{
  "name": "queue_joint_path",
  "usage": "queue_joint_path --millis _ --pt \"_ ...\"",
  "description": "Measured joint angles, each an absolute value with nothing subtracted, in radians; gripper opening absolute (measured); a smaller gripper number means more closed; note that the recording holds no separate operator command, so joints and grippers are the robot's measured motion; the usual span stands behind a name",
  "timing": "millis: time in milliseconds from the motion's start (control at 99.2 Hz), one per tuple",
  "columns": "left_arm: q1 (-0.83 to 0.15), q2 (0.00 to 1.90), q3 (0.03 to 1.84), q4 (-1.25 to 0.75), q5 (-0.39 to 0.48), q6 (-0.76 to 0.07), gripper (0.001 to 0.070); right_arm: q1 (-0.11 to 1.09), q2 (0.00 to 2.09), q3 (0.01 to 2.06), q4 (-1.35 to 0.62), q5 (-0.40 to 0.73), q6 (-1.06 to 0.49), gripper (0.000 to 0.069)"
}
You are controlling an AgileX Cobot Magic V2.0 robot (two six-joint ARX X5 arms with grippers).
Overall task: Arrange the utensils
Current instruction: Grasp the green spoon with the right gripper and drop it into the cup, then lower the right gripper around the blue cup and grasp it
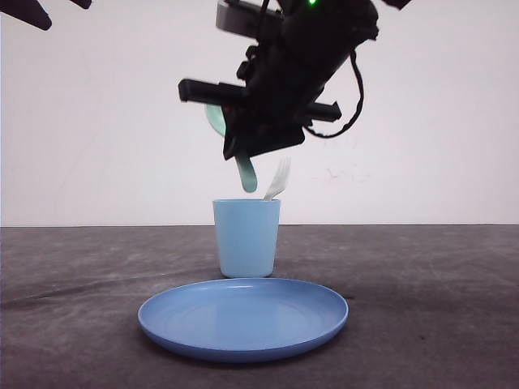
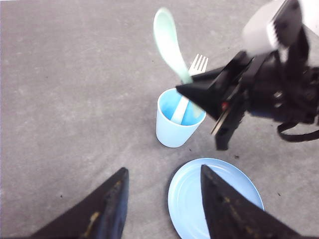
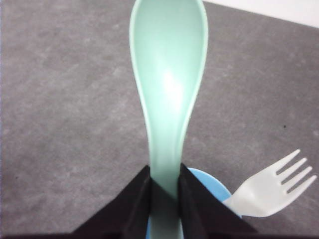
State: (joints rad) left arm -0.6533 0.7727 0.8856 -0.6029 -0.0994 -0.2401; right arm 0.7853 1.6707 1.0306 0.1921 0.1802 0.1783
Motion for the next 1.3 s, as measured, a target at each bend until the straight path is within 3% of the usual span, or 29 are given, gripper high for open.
queue_joint_path --millis 71,192,262,565,797,857,968,1039,1301 --pt "-0.653 0.773 0.886 -0.605 -0.099 -0.24 0.027 0.785 1.674 1.031 0.192 0.181 0.178 0.0116" --pt "-0.653 0.773 0.886 -0.612 -0.099 -0.24 0.027 0.785 1.674 1.031 0.21 0.183 0.176 0.0274" --pt "-0.653 0.773 0.886 -0.611 -0.099 -0.24 0.027 0.785 1.673 1.031 0.207 0.183 0.176 0.0326" --pt "-0.653 0.773 0.886 -0.612 -0.099 -0.24 0.027 0.808 1.504 1.031 0.08 0.183 0.172 0.0351" --pt "-0.653 0.773 0.886 -0.611 -0.099 -0.24 0.027 0.844 1.237 1.032 -0.211 0.183 0.178 0.0359" --pt "-0.653 0.773 0.886 -0.611 -0.099 -0.24 0.027 0.848 1.191 1.032 -0.294 0.183 0.187 0.0412" --pt "-0.653 0.773 0.886 -0.611 -0.099 -0.24 0.027 0.851 1.139 1.032 -0.409 0.183 0.222 0.0601" --pt "-0.653 0.773 0.886 -0.611 -0.099 -0.241 0.027 0.851 1.132 1.032 -0.465 0.183 0.25 0.0679" --pt "-0.653 0.773 0.886 -0.611 -0.099 -0.241 0.027 0.865 1.225 1.032 -0.58 0.151 0.331 0.0681"
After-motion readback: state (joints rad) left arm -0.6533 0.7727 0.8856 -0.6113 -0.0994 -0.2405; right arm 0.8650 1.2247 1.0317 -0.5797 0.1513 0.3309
